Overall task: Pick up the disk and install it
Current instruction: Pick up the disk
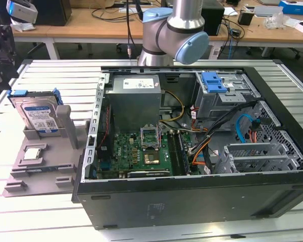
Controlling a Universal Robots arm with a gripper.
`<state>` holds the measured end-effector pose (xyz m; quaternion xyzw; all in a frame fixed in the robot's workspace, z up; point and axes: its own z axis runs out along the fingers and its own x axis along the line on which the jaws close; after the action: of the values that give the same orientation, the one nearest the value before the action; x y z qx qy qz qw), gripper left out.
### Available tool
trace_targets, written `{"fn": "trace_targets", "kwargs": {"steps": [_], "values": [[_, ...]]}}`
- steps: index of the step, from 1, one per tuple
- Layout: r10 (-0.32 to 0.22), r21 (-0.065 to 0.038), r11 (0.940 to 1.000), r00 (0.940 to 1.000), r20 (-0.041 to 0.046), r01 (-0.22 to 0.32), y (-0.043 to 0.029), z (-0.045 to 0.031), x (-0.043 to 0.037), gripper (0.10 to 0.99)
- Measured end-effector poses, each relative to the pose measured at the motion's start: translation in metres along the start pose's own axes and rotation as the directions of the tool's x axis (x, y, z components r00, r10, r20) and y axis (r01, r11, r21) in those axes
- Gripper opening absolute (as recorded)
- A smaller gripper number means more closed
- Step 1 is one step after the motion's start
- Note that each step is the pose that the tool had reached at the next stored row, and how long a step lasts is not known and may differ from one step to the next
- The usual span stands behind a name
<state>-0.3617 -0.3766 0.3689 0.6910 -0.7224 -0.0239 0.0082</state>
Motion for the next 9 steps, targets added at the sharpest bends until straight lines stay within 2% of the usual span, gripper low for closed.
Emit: {"fn": "trace_targets", "kwargs": {"steps": [9], "values": [[-0.002,0.000,1.0000,1.0000,-0.0001,0.002,-0.0018,0.0153,-0.0019,0.478]]}}
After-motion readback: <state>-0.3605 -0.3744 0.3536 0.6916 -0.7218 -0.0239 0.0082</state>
